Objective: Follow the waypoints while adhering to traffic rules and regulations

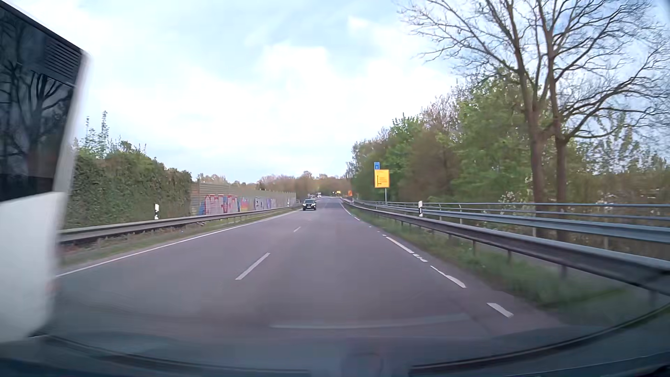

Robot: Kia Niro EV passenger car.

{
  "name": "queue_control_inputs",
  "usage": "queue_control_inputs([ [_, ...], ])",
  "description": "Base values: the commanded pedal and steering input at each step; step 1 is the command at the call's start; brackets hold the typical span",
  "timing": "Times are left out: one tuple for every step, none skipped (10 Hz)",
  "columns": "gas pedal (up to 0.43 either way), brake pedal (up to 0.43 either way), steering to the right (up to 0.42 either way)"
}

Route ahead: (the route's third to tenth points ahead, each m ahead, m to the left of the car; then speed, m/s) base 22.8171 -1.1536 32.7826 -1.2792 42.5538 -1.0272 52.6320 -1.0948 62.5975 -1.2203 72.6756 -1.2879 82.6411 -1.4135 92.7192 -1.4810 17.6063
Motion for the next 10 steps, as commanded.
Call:
queue_control_inputs([
  [0.059, 0.000, -0.002],
  [0.059, 0.000, -0.002],
  [0.059, 0.000, -0.003],
  [0.059, 0.000, -0.003],
  [0.059, 0.000, -0.003],
  [0.059, 0.000, -0.003],
  [0.059, 0.000, -0.003],
  [0.059, 0.000, -0.002],
  [0.059, 0.000, -0.003],
  [0.059, 0.000, -0.003],
])
